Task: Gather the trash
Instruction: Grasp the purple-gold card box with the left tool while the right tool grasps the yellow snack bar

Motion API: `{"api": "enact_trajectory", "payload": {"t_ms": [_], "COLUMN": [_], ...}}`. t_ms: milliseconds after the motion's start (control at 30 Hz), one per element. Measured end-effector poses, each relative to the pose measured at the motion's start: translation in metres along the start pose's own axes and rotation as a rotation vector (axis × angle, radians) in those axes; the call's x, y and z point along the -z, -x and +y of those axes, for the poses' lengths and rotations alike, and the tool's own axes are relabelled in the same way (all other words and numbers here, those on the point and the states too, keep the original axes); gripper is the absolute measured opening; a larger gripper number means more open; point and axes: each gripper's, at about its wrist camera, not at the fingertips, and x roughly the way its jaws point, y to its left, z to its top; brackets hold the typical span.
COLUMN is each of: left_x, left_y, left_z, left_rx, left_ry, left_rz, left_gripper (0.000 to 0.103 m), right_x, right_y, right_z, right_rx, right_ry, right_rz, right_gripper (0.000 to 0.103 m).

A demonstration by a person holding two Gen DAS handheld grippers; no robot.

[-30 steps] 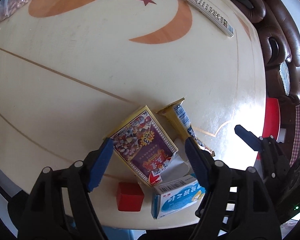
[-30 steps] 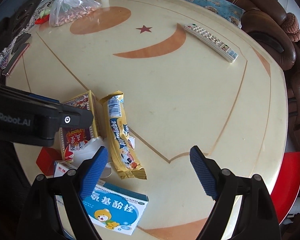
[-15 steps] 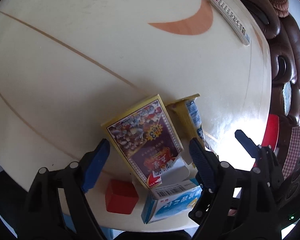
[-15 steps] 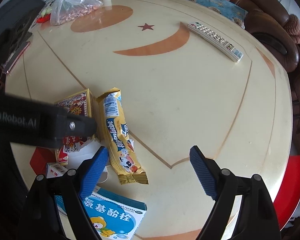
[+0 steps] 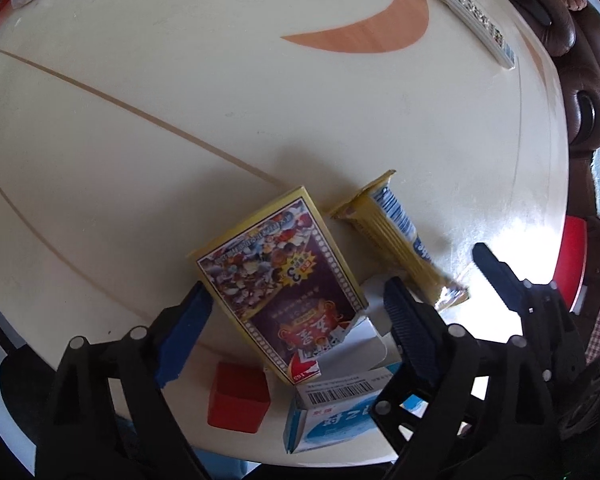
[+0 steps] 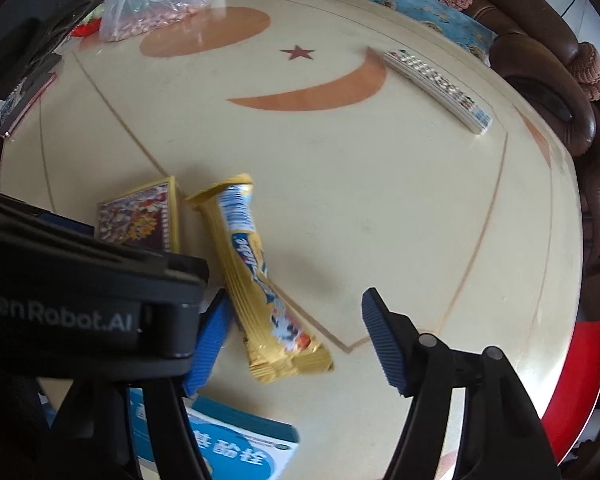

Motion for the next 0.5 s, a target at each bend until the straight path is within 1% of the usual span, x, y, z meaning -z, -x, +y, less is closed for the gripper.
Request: {"api": "enact_trajectory", "payload": {"t_ms": [67, 100, 133, 167, 200, 267, 400, 500], "left_x": [0.004, 0.007, 0.008, 0.008, 0.007, 0.006, 0.001, -0.005], "left_y": [0.000, 0.001, 0.000, -0.001, -0.001, -0.002, -0.005, -0.002], "left_z": [0.000, -0.001, -0.003, -0.006, -0.008, -0.012, -0.024, -0.027], "left_rx": [-0.015, -0.036, -0.047, -0.065, -0.072, -0.075, -0.081, -0.074], "left_ry": [0.013, 0.032, 0.043, 0.033, 0.033, 0.019, -0.050, -0.093], "left_rz": [-0.027, -0.044, -0.051, -0.049, -0.046, -0.045, -0.042, -0.047], "left_gripper": [0.083, 0.077, 0.076, 0.076, 0.075, 0.072, 0.069, 0.067], "right_x": [0.003, 0.004, 0.005, 0.006, 0.008, 0.011, 0.020, 0.027], "right_y": [0.001, 0.002, 0.002, 0.003, 0.003, 0.004, 0.005, 0.007], "right_z": [-0.001, 0.000, 0.001, 0.000, -0.001, -0.005, -0.019, -0.028], "right_rx": [-0.023, -0.019, -0.012, -0.010, 0.003, 0.015, 0.003, 0.022], "right_ry": [-0.015, -0.020, -0.019, -0.029, -0.036, -0.051, -0.101, -0.134], "right_rz": [-0.010, -0.016, -0.021, -0.027, -0.027, -0.031, -0.031, -0.032], "right_gripper": [0.049, 0.047, 0.042, 0.033, 0.029, 0.025, 0.023, 0.022]}}
